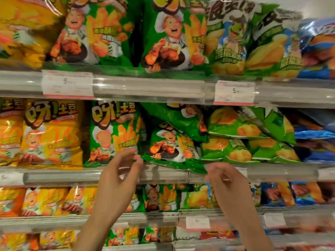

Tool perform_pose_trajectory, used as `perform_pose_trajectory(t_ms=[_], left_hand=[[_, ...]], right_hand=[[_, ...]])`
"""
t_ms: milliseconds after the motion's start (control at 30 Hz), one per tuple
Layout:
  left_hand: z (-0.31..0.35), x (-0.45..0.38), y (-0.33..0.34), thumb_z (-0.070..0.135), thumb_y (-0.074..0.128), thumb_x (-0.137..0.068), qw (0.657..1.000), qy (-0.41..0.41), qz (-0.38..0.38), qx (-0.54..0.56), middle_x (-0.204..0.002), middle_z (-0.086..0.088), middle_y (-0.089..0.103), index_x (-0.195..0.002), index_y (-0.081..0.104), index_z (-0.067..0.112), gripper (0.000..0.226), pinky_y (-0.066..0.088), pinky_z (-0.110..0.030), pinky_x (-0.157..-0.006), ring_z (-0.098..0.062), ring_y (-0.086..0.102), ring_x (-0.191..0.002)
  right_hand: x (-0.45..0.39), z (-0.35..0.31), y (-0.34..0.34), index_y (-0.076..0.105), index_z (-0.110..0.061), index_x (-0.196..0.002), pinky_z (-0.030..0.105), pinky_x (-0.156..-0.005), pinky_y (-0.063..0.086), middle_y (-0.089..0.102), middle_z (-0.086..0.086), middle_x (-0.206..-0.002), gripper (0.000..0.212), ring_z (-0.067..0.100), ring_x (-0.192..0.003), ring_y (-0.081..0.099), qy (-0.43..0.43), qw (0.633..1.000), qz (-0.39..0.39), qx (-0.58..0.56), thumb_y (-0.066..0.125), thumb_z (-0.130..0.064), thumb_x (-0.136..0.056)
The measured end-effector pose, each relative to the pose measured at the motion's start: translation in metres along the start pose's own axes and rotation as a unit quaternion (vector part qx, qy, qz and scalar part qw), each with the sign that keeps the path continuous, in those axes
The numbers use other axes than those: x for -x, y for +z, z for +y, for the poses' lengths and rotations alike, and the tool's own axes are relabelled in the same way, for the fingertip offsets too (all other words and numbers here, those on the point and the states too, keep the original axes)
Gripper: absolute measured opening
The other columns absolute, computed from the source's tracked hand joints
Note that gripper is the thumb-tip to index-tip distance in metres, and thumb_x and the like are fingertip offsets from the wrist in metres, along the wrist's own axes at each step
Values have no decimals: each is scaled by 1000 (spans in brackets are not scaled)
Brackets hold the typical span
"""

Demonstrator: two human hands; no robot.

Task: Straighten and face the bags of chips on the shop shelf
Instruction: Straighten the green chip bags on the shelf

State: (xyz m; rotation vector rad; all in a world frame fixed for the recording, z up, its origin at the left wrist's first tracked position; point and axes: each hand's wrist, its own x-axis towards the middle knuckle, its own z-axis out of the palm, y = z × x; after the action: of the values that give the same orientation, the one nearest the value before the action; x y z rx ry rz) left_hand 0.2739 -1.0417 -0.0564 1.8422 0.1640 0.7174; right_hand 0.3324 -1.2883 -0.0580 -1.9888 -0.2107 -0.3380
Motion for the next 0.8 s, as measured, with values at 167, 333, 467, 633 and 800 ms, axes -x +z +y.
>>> perform_pose_trajectory(t_ms=[167,333,467,633,800], left_hand=[[17,-19,13,44,61,-91,996,71,-2,-61,-115,25,57,-119,62,37,29,46,-11,-83,8,54,-109],[18,-38,21,44,62,-93,987,97,-48,-117,-117,23,53,-121,64,34,29,51,-31,-95,8,52,-110],[15,-41,20,43,61,-94,980,114,-61,-154,-115,24,52,-121,66,31,30,46,-21,-96,11,49,-109],[13,-51,5,43,61,-93,972,128,-23,-193,-126,16,49,-126,62,29,35,44,-24,-98,-3,48,-120],[11,-64,-9,42,60,-95,966,115,-10,-230,-127,11,47,-128,59,27,37,45,-37,-103,-12,46,-125]], right_hand=[[-25,-26,0,66,-28,-102,23,-72,51,65,-19,-87,9,1,-83,62,-135,988,11,74,60,-33,-97],[-74,-57,23,62,-15,-127,27,-104,38,57,1,-124,33,17,-119,48,-262,935,12,238,57,-31,-98],[-107,-68,41,47,-12,-141,44,-116,31,46,14,-140,57,34,-133,40,-244,908,-46,338,64,-35,-92],[-127,-66,45,28,-14,-147,44,-110,39,35,17,-147,76,38,-132,40,-151,890,-60,426,66,-43,-89],[-131,-64,42,24,-16,-150,43,-98,47,45,15,-142,77,36,-124,51,-135,882,-67,446,64,-46,-91]])
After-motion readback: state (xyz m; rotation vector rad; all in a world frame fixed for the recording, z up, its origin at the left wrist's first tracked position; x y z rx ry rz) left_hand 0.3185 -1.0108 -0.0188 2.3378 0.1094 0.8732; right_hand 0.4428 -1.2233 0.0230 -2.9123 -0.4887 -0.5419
